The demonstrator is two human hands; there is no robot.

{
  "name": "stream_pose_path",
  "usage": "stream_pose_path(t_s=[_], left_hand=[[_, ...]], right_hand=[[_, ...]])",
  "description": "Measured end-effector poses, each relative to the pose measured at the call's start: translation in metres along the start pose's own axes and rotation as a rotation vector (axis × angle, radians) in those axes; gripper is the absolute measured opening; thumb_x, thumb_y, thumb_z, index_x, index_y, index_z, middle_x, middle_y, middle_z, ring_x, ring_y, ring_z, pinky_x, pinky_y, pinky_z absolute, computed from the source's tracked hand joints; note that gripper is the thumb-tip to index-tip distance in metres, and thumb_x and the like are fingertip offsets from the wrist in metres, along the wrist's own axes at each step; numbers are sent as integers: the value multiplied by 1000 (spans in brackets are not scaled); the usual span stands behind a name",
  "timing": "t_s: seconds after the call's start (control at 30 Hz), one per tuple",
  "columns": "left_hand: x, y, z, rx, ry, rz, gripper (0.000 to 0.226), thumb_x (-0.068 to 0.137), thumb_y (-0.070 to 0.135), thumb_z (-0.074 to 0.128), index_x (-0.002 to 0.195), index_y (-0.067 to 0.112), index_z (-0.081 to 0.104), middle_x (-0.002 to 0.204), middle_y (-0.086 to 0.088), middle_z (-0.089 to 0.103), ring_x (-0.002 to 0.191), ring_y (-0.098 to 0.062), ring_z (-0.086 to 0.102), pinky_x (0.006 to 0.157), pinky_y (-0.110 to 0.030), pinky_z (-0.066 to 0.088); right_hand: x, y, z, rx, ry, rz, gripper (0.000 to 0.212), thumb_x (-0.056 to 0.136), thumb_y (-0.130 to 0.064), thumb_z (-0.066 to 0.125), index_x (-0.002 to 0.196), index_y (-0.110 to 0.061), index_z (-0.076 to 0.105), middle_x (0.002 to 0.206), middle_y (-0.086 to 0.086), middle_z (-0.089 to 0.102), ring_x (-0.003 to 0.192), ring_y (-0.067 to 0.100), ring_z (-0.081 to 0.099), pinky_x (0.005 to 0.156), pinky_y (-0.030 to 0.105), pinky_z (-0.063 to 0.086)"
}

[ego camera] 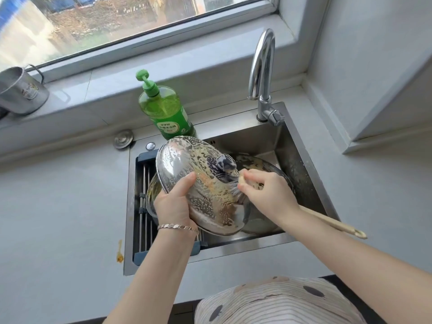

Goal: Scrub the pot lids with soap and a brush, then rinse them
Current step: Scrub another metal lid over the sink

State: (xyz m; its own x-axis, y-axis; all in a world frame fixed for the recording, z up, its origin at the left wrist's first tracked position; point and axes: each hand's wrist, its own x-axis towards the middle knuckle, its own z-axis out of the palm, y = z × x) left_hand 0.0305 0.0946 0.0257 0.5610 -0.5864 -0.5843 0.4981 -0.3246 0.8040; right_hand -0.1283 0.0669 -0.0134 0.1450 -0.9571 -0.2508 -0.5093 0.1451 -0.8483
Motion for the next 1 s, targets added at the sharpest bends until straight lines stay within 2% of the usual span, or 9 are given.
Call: stream_pose_path(t_s=[0.13, 0.2, 0.27, 0.43, 0.57, 0.67, 0.77, 0.9, 1.0], left_hand=[[6, 8, -1, -53, -2, -16, 54, 59, 14, 79, 109, -1, 63, 97, -16, 71, 85, -32, 70, 78, -52, 55], [8, 10, 0, -87, 38, -18, 53, 60, 15, 78, 109, 2, 64, 100, -16, 71, 86, -33, 70, 79, -55, 54], [11, 10, 3, -130, 84, -48, 61, 50, 19, 81, 107, 7, 63, 99, -15, 71, 83, -36, 70, 77, -58, 53], [14, 11, 5, -179, 119, -133, 48, 50, 26, 78, 91, 10, 61, 101, -16, 66, 84, -41, 66, 75, -74, 43], [14, 8, -1, -156, 147, -118, 23, 68, 22, 73, 85, 13, 59, 82, -13, 66, 84, -38, 67, 76, -69, 46], [14, 11, -4, -161, 127, -182, 26, 71, 27, 70, 86, 11, 56, 77, -18, 65, 75, -36, 66, 78, -63, 50], [11, 13, -4, -147, 45, -175, 16, 83, 25, 61, 89, 12, 55, 67, -14, 64, 55, -31, 64, 55, -44, 54], [12, 12, -13, -164, -91, -96, 8, 89, 23, 55, 85, 16, 57, 61, -4, 70, 53, -24, 68, 61, -42, 53], [14, 13, -18, -144, -169, -106, 16, 88, 26, 55, 94, 13, 63, 82, -9, 72, 68, -29, 70, 68, -45, 53]], right_hand=[[-23, -11, 9, 65, -37, -219, 39, 83, -26, 68, 121, -24, 62, 126, -22, 54, 117, 9, 55, 96, 30, 48], [-15, -1, 2, 40, -3, -127, 37, 84, -27, 67, 120, -23, 64, 120, -28, 54, 111, 14, 59, 94, 31, 49], [-12, 3, 1, 19, 19, -68, 37, 84, -29, 66, 121, -22, 64, 126, -19, 57, 111, 15, 59, 96, 32, 47], [-35, -13, 17, 52, 11, -373, 44, 76, -31, 68, 118, -21, 65, 125, -14, 59, 108, 15, 62, 83, 37, 56], [-14, 1, 9, 56, 125, -164, 40, 82, -25, 69, 121, -20, 63, 122, -16, 61, 105, 19, 62, 88, 41, 53], [-35, -17, 20, 30, 97, -424, 41, 78, -34, 65, 116, -18, 66, 122, -6, 63, 92, 14, 67, 73, 31, 58], [-33, -10, 20, 76, 44, -458, 46, 77, -38, 63, 119, -22, 63, 125, -13, 56, 78, -7, 61, 71, 19, 55], [8, 17, -3, 89, 178, -114, 40, 83, -26, 68, 122, -22, 62, 120, -18, 59, 98, 9, 62, 86, 27, 52], [-8, 9, 0, 78, 122, -257, 40, 81, -22, 71, 120, -20, 64, 115, -25, 57, 106, 12, 62, 86, 34, 55]])
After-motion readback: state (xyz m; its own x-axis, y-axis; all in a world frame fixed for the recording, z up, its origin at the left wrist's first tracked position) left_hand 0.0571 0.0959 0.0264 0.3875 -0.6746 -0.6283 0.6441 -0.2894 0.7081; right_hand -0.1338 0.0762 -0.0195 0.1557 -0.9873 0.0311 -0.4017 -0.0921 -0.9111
